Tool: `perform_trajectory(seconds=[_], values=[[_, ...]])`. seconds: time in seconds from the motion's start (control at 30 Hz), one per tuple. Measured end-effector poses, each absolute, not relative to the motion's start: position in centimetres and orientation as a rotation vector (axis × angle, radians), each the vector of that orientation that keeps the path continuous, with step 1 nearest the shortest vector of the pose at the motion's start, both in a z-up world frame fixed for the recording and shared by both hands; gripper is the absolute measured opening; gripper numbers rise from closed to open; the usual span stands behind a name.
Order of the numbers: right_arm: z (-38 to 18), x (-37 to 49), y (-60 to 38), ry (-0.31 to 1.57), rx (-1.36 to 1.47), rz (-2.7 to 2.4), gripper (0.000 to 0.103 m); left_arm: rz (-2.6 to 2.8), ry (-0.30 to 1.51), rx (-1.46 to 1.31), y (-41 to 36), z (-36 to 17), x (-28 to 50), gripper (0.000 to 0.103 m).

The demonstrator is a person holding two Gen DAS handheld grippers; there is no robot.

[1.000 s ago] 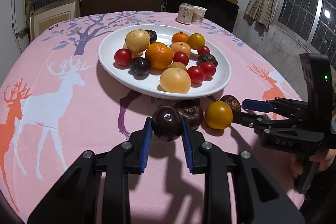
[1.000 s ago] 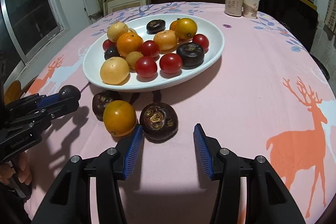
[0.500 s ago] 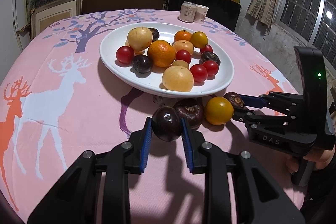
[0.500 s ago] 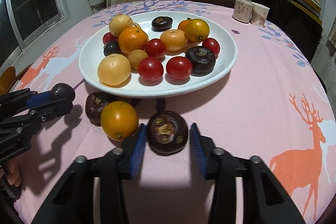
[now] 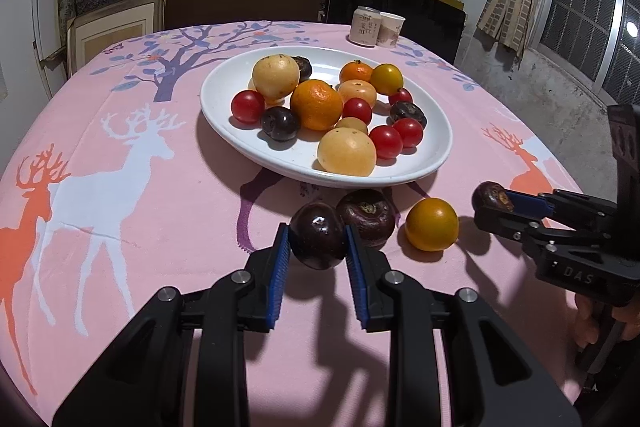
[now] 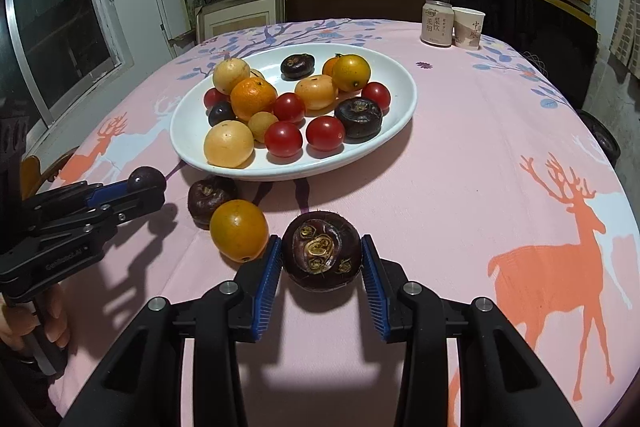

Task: Organize fruits
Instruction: 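Carry both purple fruits onto the white plate and open both tools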

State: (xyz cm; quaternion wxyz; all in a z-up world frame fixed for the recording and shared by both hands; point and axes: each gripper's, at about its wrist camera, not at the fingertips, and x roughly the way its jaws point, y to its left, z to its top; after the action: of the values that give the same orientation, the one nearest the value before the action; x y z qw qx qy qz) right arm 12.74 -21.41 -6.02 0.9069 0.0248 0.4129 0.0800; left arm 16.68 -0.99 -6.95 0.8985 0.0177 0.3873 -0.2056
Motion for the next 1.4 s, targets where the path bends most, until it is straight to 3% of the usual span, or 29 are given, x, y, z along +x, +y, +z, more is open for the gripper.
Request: perform_trajectory(seconds=[0.77,1.1,1.4], values=[[0.4,12.1,-23.5,0.728,0.133,0.232,0.04,-0.447,0.754,0.055,-2.0,-2.7,16.6,0.027],[4.7,19.6,-23.2,0.717,0.125,0.286,0.04,-0.468,0.741,0.098,-5.6,-1.3,21.7,0.027],[1.4,29.8,-20.5,0.815,0.069,0.298,0.04,-0.49,0.785,0.103,-7.3,-3.3,25.6,0.027]])
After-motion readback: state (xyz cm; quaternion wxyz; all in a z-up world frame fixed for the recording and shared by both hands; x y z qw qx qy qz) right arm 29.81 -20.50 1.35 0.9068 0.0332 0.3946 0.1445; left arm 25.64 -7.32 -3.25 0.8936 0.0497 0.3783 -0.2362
